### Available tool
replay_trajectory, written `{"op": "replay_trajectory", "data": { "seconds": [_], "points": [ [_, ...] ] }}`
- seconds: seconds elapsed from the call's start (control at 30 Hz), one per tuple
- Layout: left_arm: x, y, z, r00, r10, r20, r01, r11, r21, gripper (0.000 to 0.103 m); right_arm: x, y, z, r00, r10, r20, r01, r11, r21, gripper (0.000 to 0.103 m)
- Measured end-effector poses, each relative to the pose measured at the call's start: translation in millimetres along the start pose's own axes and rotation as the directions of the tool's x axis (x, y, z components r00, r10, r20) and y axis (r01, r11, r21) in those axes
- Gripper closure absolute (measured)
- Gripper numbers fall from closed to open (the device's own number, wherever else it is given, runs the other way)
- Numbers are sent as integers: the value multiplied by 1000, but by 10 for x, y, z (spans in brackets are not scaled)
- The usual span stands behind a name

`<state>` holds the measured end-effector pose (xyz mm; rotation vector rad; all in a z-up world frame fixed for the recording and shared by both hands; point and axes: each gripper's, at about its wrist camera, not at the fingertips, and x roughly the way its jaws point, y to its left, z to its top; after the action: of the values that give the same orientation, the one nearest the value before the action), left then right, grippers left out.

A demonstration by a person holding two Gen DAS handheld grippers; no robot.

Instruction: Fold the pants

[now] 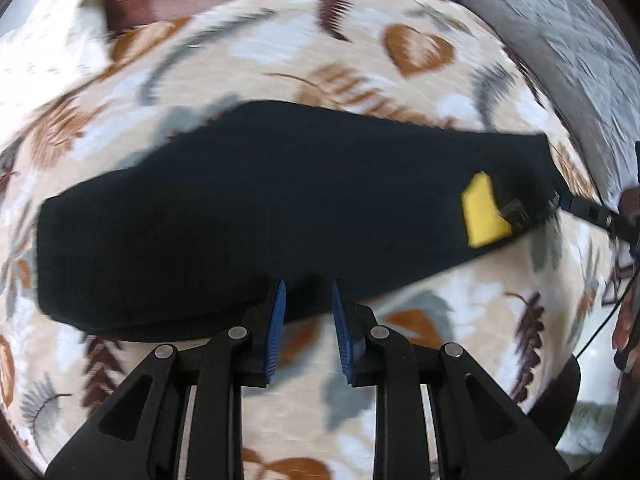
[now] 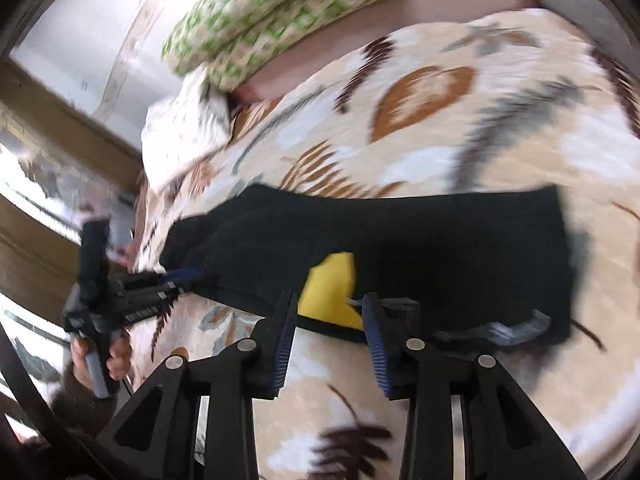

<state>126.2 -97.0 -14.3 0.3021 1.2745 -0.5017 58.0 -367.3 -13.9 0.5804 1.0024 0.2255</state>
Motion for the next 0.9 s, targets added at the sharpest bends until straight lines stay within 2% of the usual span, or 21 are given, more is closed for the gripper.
{"op": "replay_trajectory", "data": {
  "seconds": [0.1,0.2,0.27,0.33,0.47,0.5,0.57,0.67,0.8,0.9],
  "points": [
    [50,-121,41,1000,20,4,-21,1000,18,82,-194,-251,-128,1000,21,23,-23,996,83,65],
    [116,-108,78,1000,1,-29,-1,1000,-6,82,-218,-409,-228,998,53,17,-54,989,139,65],
    [136,-92,91,999,-3,-46,3,1000,-8,82,-224,-492,-257,994,96,45,-103,978,179,65],
    [160,-68,104,998,19,-61,-20,1000,-18,82,-212,-555,-266,995,80,63,-92,974,206,65],
    [190,-103,119,996,-32,-88,29,999,-36,82,-212,-645,-261,993,95,67,-109,966,234,65],
    [197,-139,136,995,-26,-93,23,999,-31,82,-220,-658,-268,992,108,67,-121,964,239,65],
    [186,-151,163,997,0,-83,-2,1000,-27,82,-212,-655,-280,989,136,55,-145,957,252,62],
    [159,-8,191,997,-11,-82,3,996,-94,82,-50,-476,-308,968,249,28,-247,930,272,59],
    [131,275,124,995,-12,-100,-8,981,-196,82,320,-120,-278,955,296,-12,-284,925,252,59],
    [140,493,68,993,-42,-107,12,963,-268,82,605,11,-259,956,290,-32,-270,920,283,59]
  ]
}}
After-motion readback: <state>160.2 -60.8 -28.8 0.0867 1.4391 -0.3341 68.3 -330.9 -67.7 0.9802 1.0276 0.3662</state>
